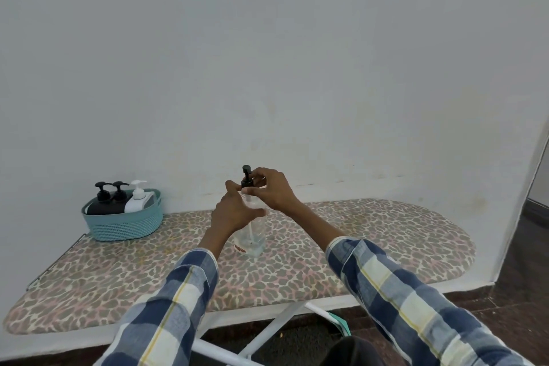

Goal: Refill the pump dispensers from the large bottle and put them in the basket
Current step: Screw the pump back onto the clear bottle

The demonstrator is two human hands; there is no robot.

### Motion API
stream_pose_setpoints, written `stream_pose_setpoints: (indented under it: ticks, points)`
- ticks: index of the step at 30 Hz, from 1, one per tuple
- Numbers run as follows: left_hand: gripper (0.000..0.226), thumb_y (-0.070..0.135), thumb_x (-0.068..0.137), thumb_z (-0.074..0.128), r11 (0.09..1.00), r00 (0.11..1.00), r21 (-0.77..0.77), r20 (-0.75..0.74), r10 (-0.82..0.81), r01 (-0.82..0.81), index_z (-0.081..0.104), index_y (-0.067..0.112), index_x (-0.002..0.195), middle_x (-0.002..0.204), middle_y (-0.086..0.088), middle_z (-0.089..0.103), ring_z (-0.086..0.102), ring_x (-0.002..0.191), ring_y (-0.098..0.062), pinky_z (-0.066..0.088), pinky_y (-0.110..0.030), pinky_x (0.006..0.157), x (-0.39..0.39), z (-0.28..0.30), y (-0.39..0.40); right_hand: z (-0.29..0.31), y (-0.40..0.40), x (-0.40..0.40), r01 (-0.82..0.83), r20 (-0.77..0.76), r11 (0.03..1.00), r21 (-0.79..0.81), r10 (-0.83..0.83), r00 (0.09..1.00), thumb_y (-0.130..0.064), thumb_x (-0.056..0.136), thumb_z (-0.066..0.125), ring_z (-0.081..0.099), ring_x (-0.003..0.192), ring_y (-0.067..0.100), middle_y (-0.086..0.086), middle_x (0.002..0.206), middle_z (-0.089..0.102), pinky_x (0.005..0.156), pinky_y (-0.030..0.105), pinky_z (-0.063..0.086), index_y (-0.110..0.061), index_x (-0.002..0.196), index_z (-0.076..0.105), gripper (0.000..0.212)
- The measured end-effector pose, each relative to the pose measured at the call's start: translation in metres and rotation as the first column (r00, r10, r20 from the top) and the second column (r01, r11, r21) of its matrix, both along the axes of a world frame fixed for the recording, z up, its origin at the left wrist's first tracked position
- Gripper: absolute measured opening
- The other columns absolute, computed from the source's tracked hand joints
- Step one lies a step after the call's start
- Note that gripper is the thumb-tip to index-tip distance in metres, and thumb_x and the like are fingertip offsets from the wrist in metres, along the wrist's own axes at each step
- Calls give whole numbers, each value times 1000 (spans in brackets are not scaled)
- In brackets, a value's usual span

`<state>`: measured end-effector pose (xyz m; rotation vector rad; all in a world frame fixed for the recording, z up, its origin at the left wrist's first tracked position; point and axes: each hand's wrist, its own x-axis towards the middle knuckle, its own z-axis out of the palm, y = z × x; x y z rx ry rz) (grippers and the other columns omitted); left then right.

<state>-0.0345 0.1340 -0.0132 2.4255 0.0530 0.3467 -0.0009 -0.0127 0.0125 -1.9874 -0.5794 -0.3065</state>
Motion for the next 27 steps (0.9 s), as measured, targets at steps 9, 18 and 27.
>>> stream_pose_setpoints:
  ticks: [9, 18, 27]
  points:
    - [84, 38, 77, 90, 999, 1000, -42, 19, 12, -11, 29, 20, 132, 110, -4, 65, 64, 93, -28, 54, -39, 78, 0, -3, -2, 2, -2, -13, 22, -4, 999, -41, -22, 1000, -46, 93, 77, 71, 101, 8, -9, 110, 75, 90, 30, 52, -29, 122, 67, 35]
    - [81, 40, 80, 89, 996, 999, -86, 34, 5, -2, 44, 15, 143, 129, -8, 69, 68, 116, -31, 50, -36, 80, -4, -9, -1, -2, 3, -16, 64, -13, 998, -9, -64, 998, -43, 89, 81, 71, 101, 4, -15, 103, 75, 92, 29, 53, -26, 107, 66, 29]
    - [80, 39, 80, 91, 981, 988, -192, 155, -8, 38, 47, 21, 144, 121, 7, 63, 61, 103, -15, 46, -28, 73, -12, -21, 2, 8, 0, -14, -59, 68, 998, 16, 58, 996, -18, 94, 72, 73, 98, -2, -14, 109, 75, 87, 20, 55, -24, 115, 74, 22]
